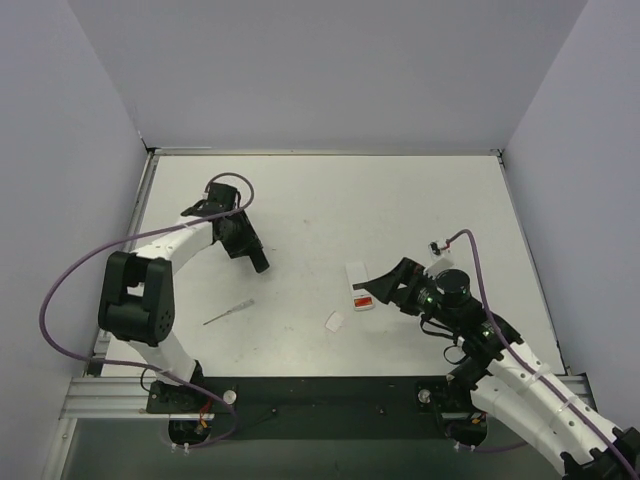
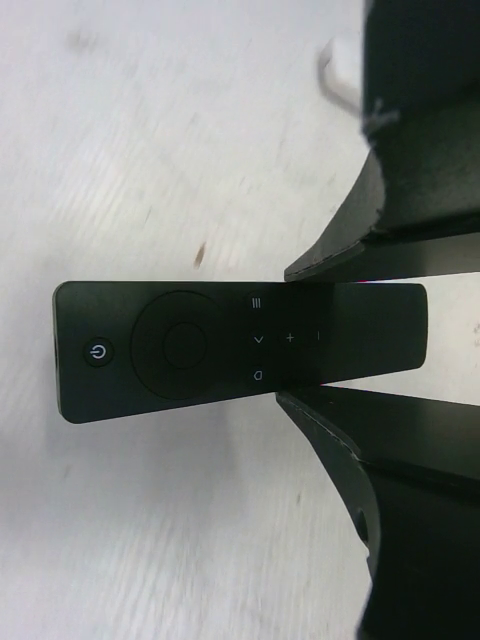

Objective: Unload the batteries from the remote control

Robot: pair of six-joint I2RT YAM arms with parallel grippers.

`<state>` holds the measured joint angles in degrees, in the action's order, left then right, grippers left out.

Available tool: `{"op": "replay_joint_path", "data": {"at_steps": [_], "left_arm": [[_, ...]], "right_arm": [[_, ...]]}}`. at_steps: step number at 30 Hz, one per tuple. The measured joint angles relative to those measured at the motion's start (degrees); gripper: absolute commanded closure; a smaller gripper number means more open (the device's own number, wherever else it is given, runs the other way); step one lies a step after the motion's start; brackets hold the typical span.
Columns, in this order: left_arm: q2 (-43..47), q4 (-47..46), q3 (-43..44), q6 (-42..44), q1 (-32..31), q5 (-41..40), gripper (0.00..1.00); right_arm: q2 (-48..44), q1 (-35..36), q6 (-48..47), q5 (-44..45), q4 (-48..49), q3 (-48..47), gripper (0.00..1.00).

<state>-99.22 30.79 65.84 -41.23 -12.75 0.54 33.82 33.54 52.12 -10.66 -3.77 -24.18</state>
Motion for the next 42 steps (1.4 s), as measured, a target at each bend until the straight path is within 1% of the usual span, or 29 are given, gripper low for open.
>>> {"op": "replay_joint_path", "data": {"at_steps": [2, 6, 9, 13, 15, 20, 23, 26, 29, 30, 32, 33, 35, 37, 38, 39, 41, 42], "left_arm": [[2.97, -3.48, -1.97, -0.11, -0.04, 4.74, 1.00], [10.49, -13.73, -8.98, -2.19, -0.20, 16.39, 1.00], [15.15, -25.07, -14.88, -6.62, -0.70, 25.16, 1.00], [18.62, -39.78, -21.03, -13.77, -2.73, 33.07, 1.00], [19.85, -48.70, -24.33, -18.25, -4.66, 36.09, 1.00], [20.68, -63.63, -28.79, -27.10, -9.81, 39.89, 1.00], [20.83, -68.81, -29.70, -30.23, -12.55, 40.63, 1.00], [21.07, -71.93, -30.08, -31.78, -13.86, 40.74, 1.00], [21.22, -74.60, -30.77, -33.18, -13.99, 40.72, 1.00], [21.22, -75.06, -30.95, -33.51, -13.99, 40.70, 1.00], [21.27, -75.71, -31.39, -33.92, -14.03, 40.70, 1.00], [21.31, -75.84, -31.56, -34.16, -14.08, 40.61, 1.00], [21.33, -76.11, -31.98, -34.38, -14.14, 40.17, 1.00], [21.40, -76.54, -32.11, -34.86, -14.19, 40.19, 1.00], [21.55, -77.00, -32.11, -34.80, -14.27, 40.13, 0.98], [21.66, -77.29, -32.11, -34.86, -14.27, 40.04, 0.91], [21.84, -77.77, -32.11, -34.88, -14.34, 39.98, 0.82], [21.92, -77.81, -32.11, -34.88, -14.38, 39.95, 0.67]], "right_arm": [[1.57, 0.35, 0.02, -3.04, 4.48, 0.17, 0.19], [5.01, 1.01, 1.11, -8.41, 15.21, 2.60, 0.20], [9.16, 1.55, 2.73, -11.61, 22.32, 3.41, 0.22], [14.29, 3.06, 4.33, -13.75, 29.92, 3.39, 0.24], [17.70, 4.00, 5.14, -14.47, 33.40, 3.10, 0.24], [24.81, 7.34, 6.84, -14.84, 40.35, 0.87, 0.24], [28.17, 8.66, 7.93, -15.13, 44.50, -0.83, 0.27], [30.56, 8.92, 8.46, -15.30, 47.36, -2.10, 0.32], [31.78, 8.94, 9.18, -15.28, 49.51, -2.40, 0.38], [31.98, 8.94, 9.35, -15.28, 49.94, -2.40, 0.45], [32.02, 8.98, 9.29, -15.06, 50.51, -2.40, 0.53], [32.00, 9.16, 9.27, -14.86, 50.80, -2.40, 0.61], [31.63, 9.51, 9.09, -14.25, 51.30, -2.38, 0.66], [30.82, 9.99, 8.92, -13.31, 51.04, -2.29, 0.74], [30.49, 10.03, 8.92, -13.03, 51.01, -2.21, 0.77], [30.14, 10.08, 8.70, -12.72, 51.01, -2.16, 0.84], [29.42, 10.08, 8.22, -12.48, 50.88, -2.05, 0.91], [29.16, 10.10, 7.96, -12.39, 50.64, -2.05, 1.00]]}}
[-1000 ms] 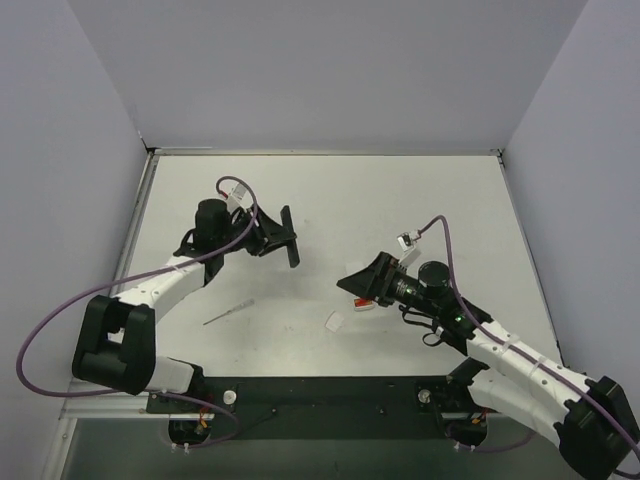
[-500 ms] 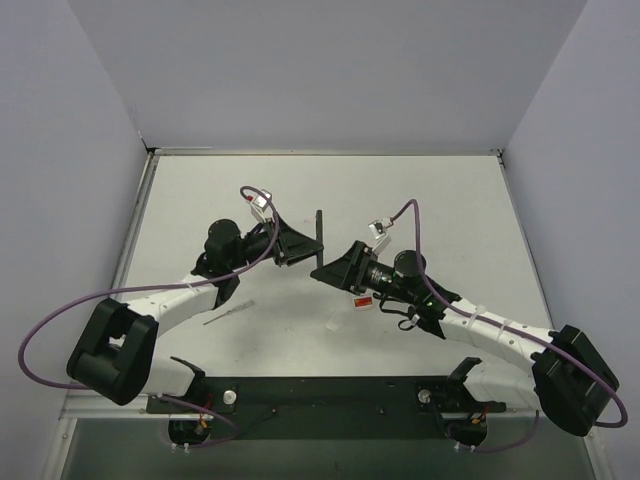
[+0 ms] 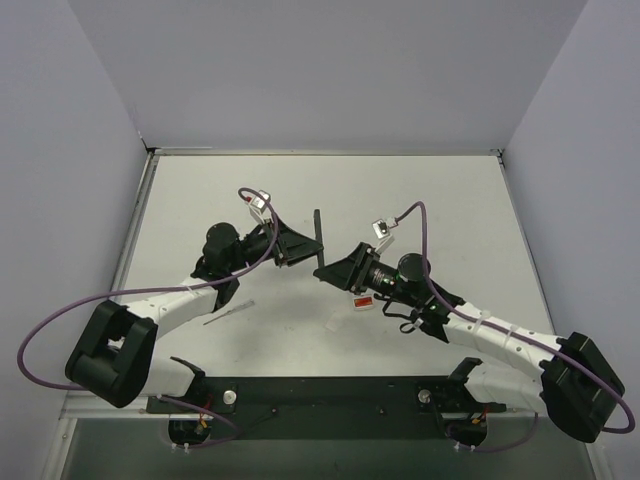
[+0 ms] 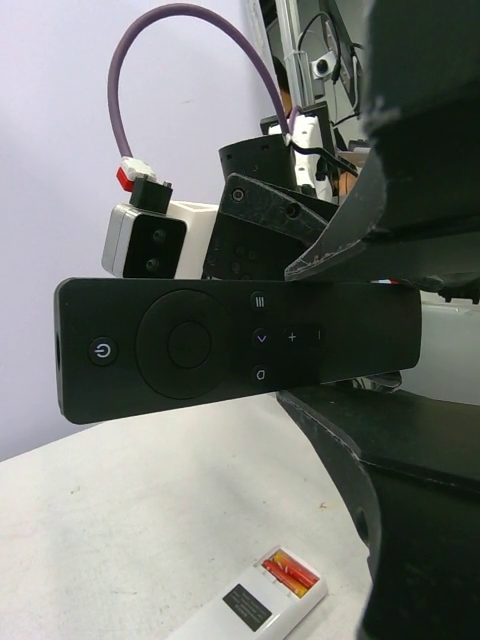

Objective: Unload the batteries from the remote control

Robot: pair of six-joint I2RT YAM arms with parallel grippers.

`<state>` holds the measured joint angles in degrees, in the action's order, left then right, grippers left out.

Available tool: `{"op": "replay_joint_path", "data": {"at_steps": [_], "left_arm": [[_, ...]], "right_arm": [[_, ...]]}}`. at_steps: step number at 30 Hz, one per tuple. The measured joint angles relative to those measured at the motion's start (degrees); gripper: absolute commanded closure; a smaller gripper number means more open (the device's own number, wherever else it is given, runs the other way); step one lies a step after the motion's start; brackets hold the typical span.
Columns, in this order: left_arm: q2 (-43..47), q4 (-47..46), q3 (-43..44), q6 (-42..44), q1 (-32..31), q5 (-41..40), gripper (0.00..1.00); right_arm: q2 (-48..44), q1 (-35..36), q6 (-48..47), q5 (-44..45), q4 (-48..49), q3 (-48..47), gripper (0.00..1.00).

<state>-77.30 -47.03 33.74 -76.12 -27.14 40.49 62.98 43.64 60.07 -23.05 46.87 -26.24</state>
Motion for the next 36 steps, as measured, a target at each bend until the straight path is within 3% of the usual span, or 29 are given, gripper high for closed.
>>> {"op": "replay_joint_path", "data": {"at_steps": [3, 7, 20, 30, 33, 34, 36], "left_arm": [[0.04, 0.26, 0.00, 0.26, -0.15, 0.02, 0.44], [0.39, 3.65, 0.59, 2.08, -0.26, 0.11, 0.32], [0.87, 25.44, 9.94, 16.20, -0.26, -1.49, 0.29], [-2.01, 36.13, 12.39, 22.51, -0.31, -4.22, 0.46], [-2.05, 38.16, 12.81, 23.50, -0.37, -4.70, 0.64], [-2.08, 38.73, 13.07, 23.85, -0.44, -4.72, 0.76], [-2.12, 39.41, 13.42, 23.17, -0.52, -4.79, 0.85]], "right_arm": [[-0.59, 0.11, -0.61, 0.11, -1.14, 0.00, 1.00], [-1.68, 0.44, -2.89, 0.72, -4.39, 0.00, 1.00], [-6.21, 4.48, -14.08, 7.74, -23.52, -1.68, 1.00], [-5.92, 13.53, -22.14, 19.17, -36.00, -7.91, 1.00], [-5.07, 15.17, -23.74, 22.25, -38.56, -9.03, 1.00], [-4.70, 15.54, -24.22, 23.21, -39.28, -9.42, 1.00], [-3.98, 16.20, -25.44, 25.03, -40.83, -10.32, 1.00]]}}
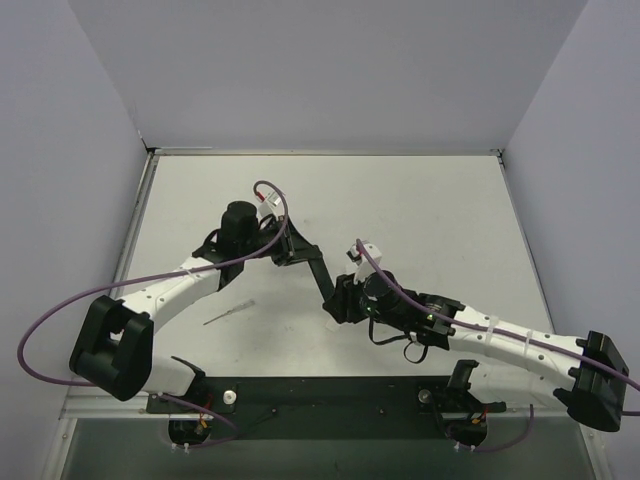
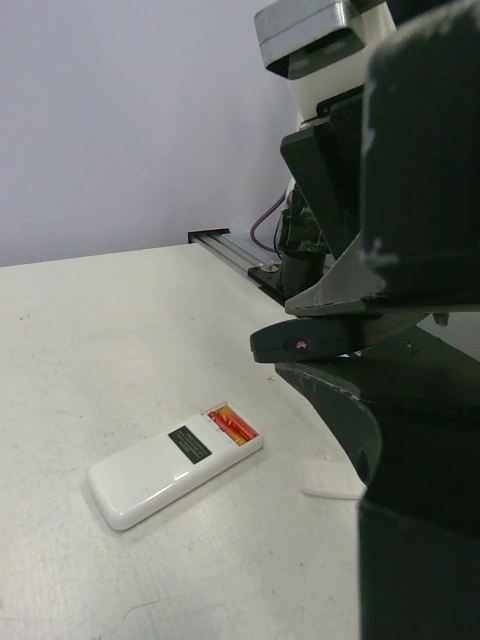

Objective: Unload the batteries from the remote control

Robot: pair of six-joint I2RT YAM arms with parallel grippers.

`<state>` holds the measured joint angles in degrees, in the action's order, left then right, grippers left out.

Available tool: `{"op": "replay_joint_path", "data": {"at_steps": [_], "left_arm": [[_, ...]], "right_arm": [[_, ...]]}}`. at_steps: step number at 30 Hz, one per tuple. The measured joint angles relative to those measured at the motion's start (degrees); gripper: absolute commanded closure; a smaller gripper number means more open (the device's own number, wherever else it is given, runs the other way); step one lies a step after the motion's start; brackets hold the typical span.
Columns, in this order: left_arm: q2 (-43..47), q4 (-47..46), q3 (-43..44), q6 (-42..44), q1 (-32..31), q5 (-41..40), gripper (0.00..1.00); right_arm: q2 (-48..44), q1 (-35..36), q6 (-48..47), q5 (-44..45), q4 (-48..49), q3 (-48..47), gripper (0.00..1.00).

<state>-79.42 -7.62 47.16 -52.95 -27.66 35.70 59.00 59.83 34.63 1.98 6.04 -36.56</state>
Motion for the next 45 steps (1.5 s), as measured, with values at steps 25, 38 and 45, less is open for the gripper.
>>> {"op": "replay_joint_path", "data": {"at_steps": [25, 38, 45], "left_arm": [[0.50, -24.85, -11.72, -10.05, 10.38, 6.86, 1.00], [5.55, -29.97, -13.29, -10.86, 10.40, 7.26, 1.00], [5.55, -29.92, -13.57, -10.62, 10.40, 7.78, 1.00]], "right_arm": [[-0.96, -14.78, 18.25, -14.19, 11.23, 5.40, 0.27], [11.76, -14.91, 31.08, -24.13, 27.71, 5.40, 0.34], [12.41, -14.91, 32.98, -25.00, 30.73, 5.40, 0.32]]}}
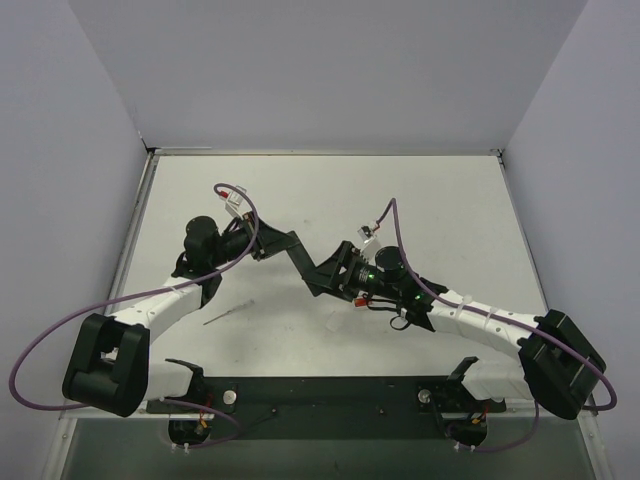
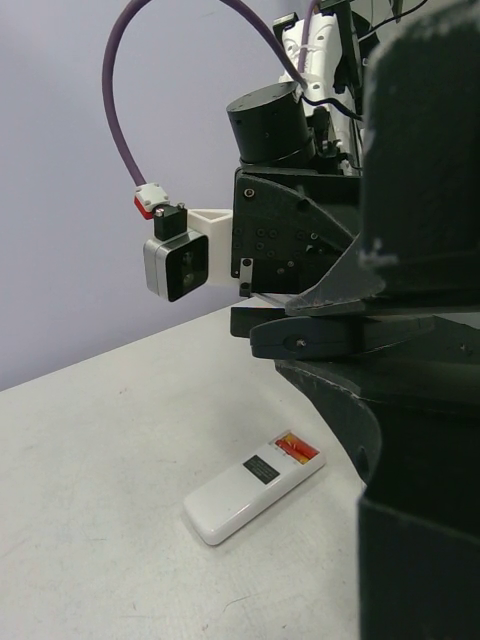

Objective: Unload the batteries from the remote control

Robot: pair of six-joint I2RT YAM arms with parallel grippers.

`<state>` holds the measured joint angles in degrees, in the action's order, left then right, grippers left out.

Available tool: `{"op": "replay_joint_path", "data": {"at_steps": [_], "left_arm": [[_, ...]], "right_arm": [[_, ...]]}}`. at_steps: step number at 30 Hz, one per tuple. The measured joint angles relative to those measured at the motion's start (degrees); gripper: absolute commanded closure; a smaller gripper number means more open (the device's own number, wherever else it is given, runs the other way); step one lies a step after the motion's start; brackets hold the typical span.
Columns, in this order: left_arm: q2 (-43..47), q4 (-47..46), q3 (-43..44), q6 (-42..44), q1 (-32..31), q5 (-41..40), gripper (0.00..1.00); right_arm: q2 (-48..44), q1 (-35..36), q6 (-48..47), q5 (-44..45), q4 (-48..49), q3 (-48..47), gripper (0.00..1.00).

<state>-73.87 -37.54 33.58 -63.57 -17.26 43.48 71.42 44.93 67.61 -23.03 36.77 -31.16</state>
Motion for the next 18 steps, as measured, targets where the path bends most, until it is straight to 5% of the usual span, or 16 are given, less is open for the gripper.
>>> {"op": "replay_joint_path", "data": {"at_steps": [18], "left_arm": [[0.22, 0.04, -0.04, 0.09, 0.00, 0.37, 1.00]], "right_arm": [[-2.03, -0.70, 0.74, 0.28, -0.46, 0.00, 0.35]]}}
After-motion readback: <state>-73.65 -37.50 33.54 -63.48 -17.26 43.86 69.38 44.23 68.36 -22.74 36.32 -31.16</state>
